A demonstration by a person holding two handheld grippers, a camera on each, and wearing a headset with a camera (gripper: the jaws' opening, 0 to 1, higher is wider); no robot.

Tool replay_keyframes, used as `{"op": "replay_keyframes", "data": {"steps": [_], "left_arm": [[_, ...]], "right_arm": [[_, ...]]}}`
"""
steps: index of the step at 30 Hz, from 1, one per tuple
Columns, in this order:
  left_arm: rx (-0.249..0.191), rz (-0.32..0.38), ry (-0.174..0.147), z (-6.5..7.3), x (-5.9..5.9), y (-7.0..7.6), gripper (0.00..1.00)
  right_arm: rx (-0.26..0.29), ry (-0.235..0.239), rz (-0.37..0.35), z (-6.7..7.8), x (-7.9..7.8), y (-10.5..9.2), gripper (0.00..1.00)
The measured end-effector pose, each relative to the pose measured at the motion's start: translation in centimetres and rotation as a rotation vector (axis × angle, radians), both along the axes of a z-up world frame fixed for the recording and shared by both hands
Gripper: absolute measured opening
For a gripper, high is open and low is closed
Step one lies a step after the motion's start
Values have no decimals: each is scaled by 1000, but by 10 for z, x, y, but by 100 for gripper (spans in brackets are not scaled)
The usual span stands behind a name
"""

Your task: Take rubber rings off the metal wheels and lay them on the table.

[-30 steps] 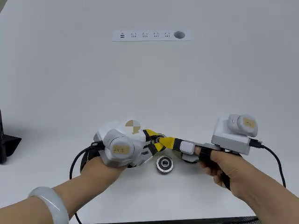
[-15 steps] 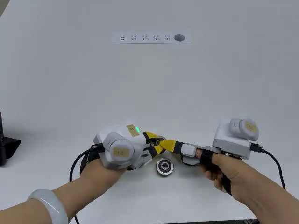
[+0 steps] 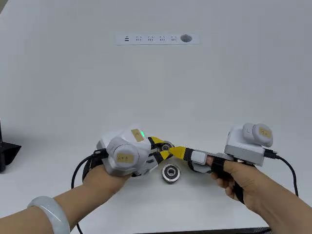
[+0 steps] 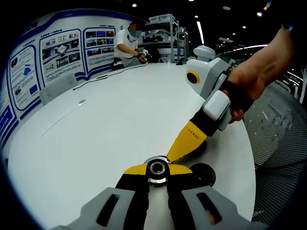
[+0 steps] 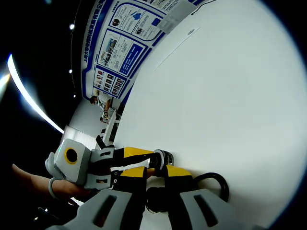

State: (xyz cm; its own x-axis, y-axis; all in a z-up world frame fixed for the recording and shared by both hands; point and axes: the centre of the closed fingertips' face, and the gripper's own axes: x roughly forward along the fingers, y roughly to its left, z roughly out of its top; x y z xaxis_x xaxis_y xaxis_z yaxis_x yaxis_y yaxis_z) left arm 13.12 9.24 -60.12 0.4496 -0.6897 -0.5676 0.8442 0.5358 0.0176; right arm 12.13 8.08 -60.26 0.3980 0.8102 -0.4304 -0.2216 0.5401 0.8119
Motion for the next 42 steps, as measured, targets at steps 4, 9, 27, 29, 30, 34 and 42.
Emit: {"op": "replay_keyframes", "data": {"steps": [4,9,27,29,30,34,42], "left_arm": [[-1,0,1,0,0,0,13],[-3,1,1,-1,1,0,13],[-4,-1,2,-1,0,0,13],[-5,1,3,-1,0,0,13],[-5,1,3,-1,0,0,13],[-4,2,3,-1,0,0,13],[-3,1,2,0,0,0,13]], "right_arm": [[-44,-15,7,-4,1,-2,11],[-65,-16,1,-8,3,-5,4],[-99,-51,20,-2,3,-2,2],[-98,-50,20,-2,3,-2,2],[-97,-51,20,-2,3,-2,2],[-93,-55,22,0,3,-1,2],[-84,-59,25,4,3,3,2]]}}
